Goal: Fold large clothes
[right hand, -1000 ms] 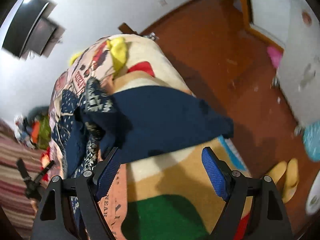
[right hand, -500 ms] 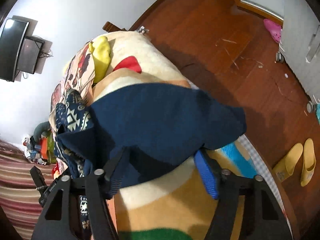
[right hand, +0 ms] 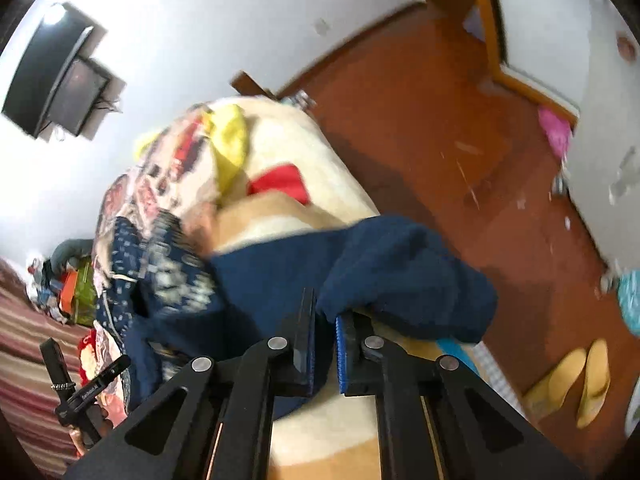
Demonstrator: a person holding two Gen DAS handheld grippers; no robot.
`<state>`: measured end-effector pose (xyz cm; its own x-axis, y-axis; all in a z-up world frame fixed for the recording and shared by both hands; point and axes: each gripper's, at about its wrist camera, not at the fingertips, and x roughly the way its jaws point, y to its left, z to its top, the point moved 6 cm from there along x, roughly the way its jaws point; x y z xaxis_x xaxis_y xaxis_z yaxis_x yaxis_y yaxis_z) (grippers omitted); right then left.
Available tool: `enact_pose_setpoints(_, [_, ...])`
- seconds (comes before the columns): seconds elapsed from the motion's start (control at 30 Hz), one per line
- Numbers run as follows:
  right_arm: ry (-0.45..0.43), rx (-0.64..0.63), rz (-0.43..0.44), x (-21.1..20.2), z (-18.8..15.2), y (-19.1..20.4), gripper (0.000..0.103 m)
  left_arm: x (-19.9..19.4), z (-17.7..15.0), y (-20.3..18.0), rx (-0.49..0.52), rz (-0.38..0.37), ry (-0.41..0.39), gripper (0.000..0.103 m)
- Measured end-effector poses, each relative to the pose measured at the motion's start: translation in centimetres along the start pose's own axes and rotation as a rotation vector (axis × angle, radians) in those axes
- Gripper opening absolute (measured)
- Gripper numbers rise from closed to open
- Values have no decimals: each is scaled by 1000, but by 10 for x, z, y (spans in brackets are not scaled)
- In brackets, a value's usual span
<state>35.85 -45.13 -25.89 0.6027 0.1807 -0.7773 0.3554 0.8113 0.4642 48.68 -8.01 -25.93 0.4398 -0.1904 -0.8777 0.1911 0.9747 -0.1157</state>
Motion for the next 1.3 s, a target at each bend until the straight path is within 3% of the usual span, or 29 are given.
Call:
enact_pose_setpoints(0.33, [-252,-233,135,-91,54,128,5,-58,2,12,-2,4,-112,76])
enact_pose_setpoints(0.47, [-316,-318,205,-119,63,190,5,-82,-3,22,3,22,-160,76])
enact_pose_setpoints(0.6, [-318,-400,261,-126,53,242,5,-99,-9,36,-5,32,-192,76])
enact_pose_setpoints(0.77, [-233,-500,323,-98,13,307,5,-120,-23,60,-21,62,-222,76])
enact_pose_setpoints(0.97, [-37,-589,344,-19,-61,365,5,-140,-45,100,-88,87,-238,76])
enact_pose_setpoints(1.1, [132,-627,301,45,-112,374,5,-145,-59,126,-132,114,-229,76])
enact_pose_setpoints(1.3, [270,-710,217,100,-171,367,5,-140,-76,154,-188,131,-202,76])
